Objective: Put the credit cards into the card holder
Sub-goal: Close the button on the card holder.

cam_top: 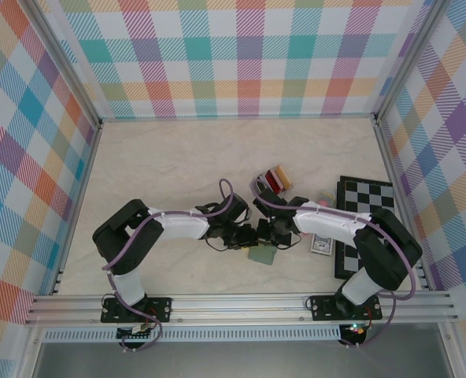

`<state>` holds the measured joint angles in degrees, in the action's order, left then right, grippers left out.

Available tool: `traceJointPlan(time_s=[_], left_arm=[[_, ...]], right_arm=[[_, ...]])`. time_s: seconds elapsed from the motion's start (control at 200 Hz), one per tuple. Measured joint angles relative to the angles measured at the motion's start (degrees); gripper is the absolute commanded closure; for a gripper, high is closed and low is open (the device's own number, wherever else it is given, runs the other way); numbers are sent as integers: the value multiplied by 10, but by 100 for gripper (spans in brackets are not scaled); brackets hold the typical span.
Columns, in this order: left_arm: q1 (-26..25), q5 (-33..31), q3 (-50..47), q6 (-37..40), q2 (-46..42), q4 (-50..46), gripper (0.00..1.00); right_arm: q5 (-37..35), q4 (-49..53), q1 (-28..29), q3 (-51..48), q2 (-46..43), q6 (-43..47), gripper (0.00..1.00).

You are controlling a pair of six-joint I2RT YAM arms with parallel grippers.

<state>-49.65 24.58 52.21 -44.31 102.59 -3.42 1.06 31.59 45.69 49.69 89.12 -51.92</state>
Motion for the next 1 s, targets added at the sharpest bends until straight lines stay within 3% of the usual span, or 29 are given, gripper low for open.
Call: traceJointPlan(time_s=[1.0], left_arm=[[0,0,-1,0,0,2,77]], right_arm=[[-39,-27,17,-19,-29,-17,100]])
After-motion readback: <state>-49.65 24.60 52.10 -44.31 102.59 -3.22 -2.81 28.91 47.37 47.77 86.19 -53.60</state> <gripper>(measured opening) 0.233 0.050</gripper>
